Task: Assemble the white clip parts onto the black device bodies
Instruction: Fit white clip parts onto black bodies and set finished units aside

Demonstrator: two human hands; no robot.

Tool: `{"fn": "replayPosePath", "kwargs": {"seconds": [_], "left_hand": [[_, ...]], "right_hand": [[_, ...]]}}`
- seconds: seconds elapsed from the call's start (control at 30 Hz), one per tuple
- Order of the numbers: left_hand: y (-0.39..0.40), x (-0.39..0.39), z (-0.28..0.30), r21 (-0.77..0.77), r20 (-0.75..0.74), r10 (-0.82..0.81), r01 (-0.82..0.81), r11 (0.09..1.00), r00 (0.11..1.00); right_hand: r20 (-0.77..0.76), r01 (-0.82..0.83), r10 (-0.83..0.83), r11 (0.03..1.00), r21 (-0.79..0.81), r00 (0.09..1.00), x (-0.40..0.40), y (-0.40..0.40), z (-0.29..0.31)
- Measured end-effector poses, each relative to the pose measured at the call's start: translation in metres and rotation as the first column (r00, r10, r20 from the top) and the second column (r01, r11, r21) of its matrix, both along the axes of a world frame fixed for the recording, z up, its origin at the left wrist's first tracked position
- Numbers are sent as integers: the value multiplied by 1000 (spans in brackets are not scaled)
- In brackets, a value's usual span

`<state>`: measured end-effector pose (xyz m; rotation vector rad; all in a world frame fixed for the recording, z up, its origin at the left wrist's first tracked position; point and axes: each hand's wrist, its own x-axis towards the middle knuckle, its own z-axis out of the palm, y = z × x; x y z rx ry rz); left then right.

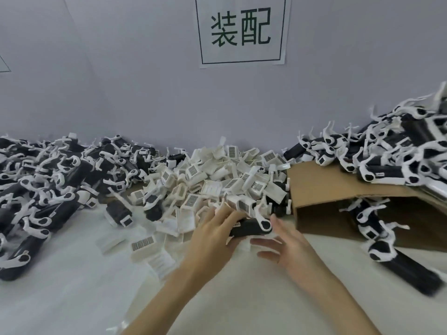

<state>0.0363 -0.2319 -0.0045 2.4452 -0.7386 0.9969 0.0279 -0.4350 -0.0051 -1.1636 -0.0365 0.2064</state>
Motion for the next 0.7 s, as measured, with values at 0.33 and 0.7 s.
{"fn": "replayPosePath", "kwargs": {"seconds": [0.33, 0.7], "left_hand": [[9, -9, -16, -149, 87, -188, 200, 969, 978], [-5, -25, -10, -896, -391, -674, -91, 434, 627]], "right_hand": [[153, 241, -209, 943, -229, 966, -15, 19, 7], [170, 275, -240, 936, -220, 956, -24, 19, 15]]}}
